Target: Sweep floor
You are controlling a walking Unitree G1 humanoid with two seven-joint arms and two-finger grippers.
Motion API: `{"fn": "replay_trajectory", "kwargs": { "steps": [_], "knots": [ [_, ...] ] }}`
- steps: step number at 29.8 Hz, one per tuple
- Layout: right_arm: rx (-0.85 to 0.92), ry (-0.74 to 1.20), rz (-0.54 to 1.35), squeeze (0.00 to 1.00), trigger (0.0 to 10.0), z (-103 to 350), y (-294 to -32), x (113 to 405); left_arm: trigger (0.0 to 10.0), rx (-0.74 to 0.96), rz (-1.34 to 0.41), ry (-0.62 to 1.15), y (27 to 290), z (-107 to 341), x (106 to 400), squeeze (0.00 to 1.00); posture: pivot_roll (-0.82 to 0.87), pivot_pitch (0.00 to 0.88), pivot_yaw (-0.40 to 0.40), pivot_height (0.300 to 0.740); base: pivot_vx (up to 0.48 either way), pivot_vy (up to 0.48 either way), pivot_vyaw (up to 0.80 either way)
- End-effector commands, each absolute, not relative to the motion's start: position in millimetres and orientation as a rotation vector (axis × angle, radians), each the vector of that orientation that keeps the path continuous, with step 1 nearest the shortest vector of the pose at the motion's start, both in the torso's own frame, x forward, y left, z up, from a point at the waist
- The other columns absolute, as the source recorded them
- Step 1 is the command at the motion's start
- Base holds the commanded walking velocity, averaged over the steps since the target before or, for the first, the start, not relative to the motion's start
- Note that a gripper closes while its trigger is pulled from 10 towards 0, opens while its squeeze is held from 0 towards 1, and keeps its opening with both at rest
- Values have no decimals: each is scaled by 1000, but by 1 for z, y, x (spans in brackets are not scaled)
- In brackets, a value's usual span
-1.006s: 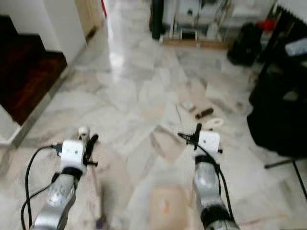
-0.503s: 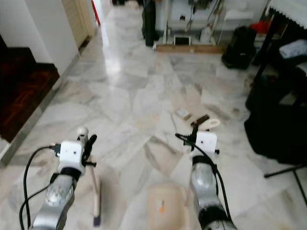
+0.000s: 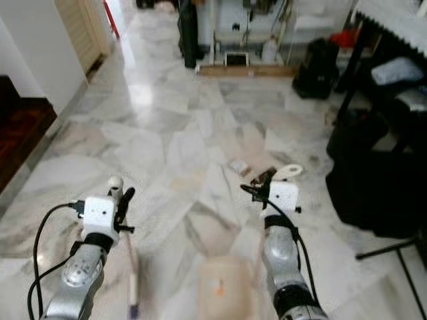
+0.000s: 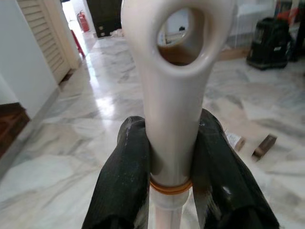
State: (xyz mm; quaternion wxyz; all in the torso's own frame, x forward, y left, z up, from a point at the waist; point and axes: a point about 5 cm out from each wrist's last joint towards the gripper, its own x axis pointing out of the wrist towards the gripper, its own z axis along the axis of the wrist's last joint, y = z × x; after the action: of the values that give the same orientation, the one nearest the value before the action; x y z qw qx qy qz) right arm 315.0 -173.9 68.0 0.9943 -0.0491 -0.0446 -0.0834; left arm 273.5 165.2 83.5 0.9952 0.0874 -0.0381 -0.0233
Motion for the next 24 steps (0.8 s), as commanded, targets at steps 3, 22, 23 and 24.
{"fn": "replay_trajectory", "kwargs": {
  "steps": [3, 22, 23, 24],
  "knots": [
    [-74, -122, -147, 0, 10000, 75, -164, 319, 10000, 202, -40, -113, 170, 91, 275, 0, 126, 6, -18, 740, 375, 0, 0],
    [-75, -118, -126, 0, 10000, 75, -161, 320, 10000, 202, -33, -113, 171, 92, 275, 0, 128, 18, -24, 740, 375, 0, 0],
    [-74, -117, -124, 0, 10000, 74, -160, 320, 10000, 202, -33, -113, 171, 92, 276, 0, 129, 17, -24, 740, 375, 0, 0],
    [-73, -116, -119, 0, 10000, 74, -159, 320, 10000, 202, -32, -114, 171, 92, 276, 0, 130, 17, -24, 740, 375, 0, 0]
  ]
}}
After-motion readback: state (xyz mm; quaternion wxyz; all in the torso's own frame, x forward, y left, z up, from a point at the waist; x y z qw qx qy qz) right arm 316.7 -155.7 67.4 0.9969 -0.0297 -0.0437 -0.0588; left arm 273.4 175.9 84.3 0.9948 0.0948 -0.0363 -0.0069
